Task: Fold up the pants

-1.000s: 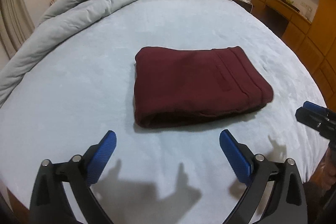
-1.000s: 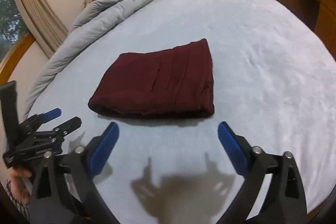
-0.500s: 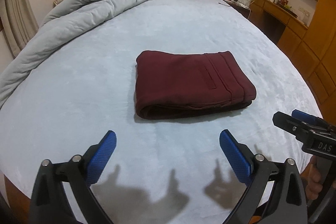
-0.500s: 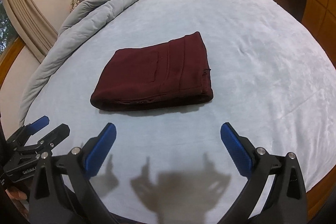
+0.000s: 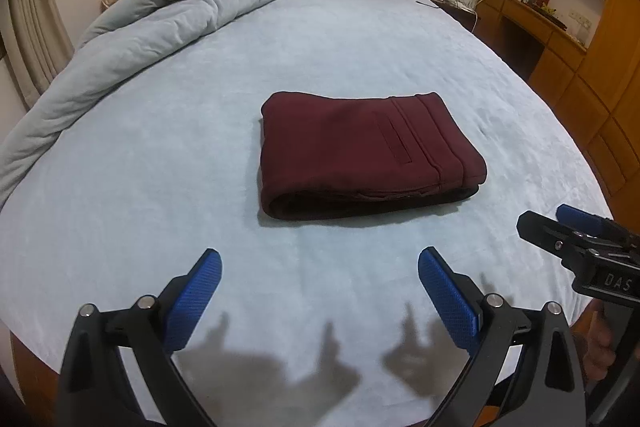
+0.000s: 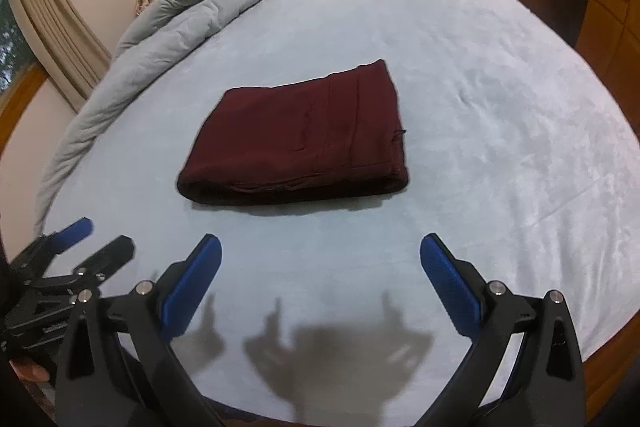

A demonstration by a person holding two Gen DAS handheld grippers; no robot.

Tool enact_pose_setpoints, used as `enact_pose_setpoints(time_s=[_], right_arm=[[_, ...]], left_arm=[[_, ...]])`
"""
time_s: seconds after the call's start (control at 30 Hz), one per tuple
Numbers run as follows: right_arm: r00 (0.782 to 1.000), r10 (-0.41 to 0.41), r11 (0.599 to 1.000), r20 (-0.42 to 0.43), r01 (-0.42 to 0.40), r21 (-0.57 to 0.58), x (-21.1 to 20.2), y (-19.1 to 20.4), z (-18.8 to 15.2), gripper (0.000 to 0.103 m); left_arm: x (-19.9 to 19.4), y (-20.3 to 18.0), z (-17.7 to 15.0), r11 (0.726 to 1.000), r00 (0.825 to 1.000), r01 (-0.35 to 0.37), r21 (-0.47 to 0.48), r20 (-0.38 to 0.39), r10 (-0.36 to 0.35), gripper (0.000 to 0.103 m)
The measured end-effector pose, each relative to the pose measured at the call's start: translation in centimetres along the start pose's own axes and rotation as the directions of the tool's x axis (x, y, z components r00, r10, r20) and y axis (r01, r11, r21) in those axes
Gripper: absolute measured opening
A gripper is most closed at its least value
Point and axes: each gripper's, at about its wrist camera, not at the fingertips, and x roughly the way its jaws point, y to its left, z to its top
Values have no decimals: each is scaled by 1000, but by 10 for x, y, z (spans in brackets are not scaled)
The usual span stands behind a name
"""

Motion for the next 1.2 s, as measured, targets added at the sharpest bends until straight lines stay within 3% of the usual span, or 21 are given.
enact_pose_setpoints(time_s=[0.57, 1.2], right_arm=[[998, -19, 1000, -56, 19, -3, 27, -11, 0, 99], [999, -7, 1000, -49, 6, -18, 28, -2, 3, 99]], left_arm=[[23, 5, -2, 999, 998, -36, 9, -43, 36, 99], [25, 10, 4, 999, 998, -49, 17, -42, 50, 99]])
